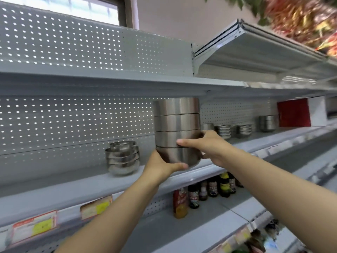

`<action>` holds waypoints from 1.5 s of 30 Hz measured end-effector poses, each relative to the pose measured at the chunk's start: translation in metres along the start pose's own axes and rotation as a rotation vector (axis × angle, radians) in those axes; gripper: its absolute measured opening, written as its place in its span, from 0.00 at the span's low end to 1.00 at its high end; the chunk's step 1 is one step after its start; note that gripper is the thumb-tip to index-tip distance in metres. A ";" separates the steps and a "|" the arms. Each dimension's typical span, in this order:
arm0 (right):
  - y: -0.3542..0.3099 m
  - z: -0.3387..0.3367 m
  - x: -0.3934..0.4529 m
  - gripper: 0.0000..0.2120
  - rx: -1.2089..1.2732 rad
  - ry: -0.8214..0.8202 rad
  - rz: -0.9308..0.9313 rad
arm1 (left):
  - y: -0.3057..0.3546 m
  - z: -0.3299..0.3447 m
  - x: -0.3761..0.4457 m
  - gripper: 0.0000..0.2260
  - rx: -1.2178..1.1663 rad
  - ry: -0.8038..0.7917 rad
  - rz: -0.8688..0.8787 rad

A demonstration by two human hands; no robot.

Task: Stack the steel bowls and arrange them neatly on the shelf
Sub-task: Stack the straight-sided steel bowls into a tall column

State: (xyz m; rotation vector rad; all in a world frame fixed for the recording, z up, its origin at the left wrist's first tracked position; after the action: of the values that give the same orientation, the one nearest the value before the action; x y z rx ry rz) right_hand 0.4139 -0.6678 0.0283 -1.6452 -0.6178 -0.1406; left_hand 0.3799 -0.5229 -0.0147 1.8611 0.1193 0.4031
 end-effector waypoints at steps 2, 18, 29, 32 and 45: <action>0.014 -0.040 0.008 0.27 -0.025 0.029 -0.004 | 0.004 0.042 0.016 0.30 0.015 -0.015 0.007; 0.130 -0.360 0.086 0.26 -0.104 0.226 0.035 | 0.052 0.377 0.161 0.29 0.188 -0.071 0.031; 0.215 -0.517 0.184 0.20 -0.112 0.339 0.034 | 0.076 0.545 0.298 0.16 0.336 0.047 0.230; 0.225 -0.555 0.218 0.17 -0.122 0.338 0.001 | 0.085 0.585 0.346 0.13 0.304 0.033 0.224; 0.319 -0.751 0.351 0.32 -0.204 0.361 0.004 | 0.118 0.787 0.493 0.14 0.387 0.004 0.209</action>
State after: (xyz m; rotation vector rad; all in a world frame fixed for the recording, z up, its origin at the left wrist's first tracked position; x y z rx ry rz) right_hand 1.0518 -1.2863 0.0359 -1.7605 -0.3315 -0.4993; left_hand 1.0889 -1.1337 -0.0113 2.2645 0.0042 0.5583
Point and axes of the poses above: each hand's wrist, its own x-axis towards the middle knuckle, its own z-axis out of the palm, y = z × x, the point moved 2 cm from there along x, towards the middle knuckle, and after that the axes turned 10 degrees about -z, right-handed, at the moved point
